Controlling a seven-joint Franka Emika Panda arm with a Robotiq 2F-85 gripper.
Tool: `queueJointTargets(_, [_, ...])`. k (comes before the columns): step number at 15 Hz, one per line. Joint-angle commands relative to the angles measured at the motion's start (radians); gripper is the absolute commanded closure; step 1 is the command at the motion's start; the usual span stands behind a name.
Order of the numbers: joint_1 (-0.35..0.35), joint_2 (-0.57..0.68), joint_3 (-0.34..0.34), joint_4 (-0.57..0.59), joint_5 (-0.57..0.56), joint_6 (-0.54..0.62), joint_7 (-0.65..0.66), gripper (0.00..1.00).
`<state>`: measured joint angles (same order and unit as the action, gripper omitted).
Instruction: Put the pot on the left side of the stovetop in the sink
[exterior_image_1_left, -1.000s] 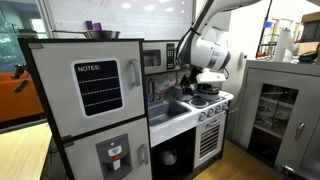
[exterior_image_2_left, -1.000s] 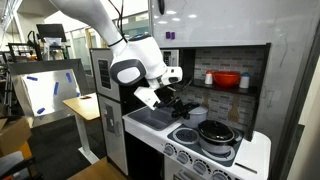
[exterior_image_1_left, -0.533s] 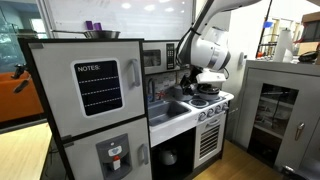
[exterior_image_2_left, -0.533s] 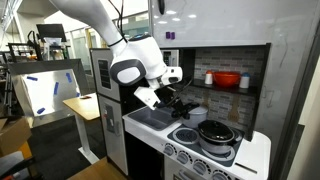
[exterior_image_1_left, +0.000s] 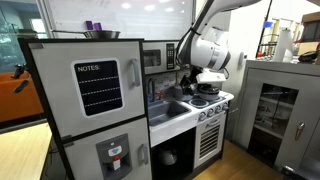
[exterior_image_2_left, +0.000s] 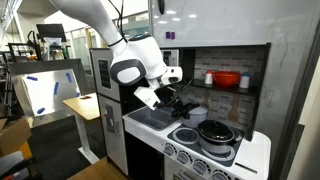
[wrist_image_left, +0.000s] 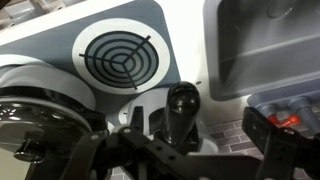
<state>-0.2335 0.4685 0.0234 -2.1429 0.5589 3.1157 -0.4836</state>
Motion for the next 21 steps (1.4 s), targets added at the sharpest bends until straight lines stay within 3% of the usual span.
queueJointTargets(1, [-0.001, 0.022, 0.001, 0.013, -0.007, 0.020, -0.010, 0.00])
queueJointTargets(13, [-0.010, 0.112, 0.024, 0.049, -0.009, 0.140, -0.011, 0.00])
queueJointTargets(21, [0.008, 0.102, 0.012, 0.051, -0.011, 0.184, -0.008, 0.00])
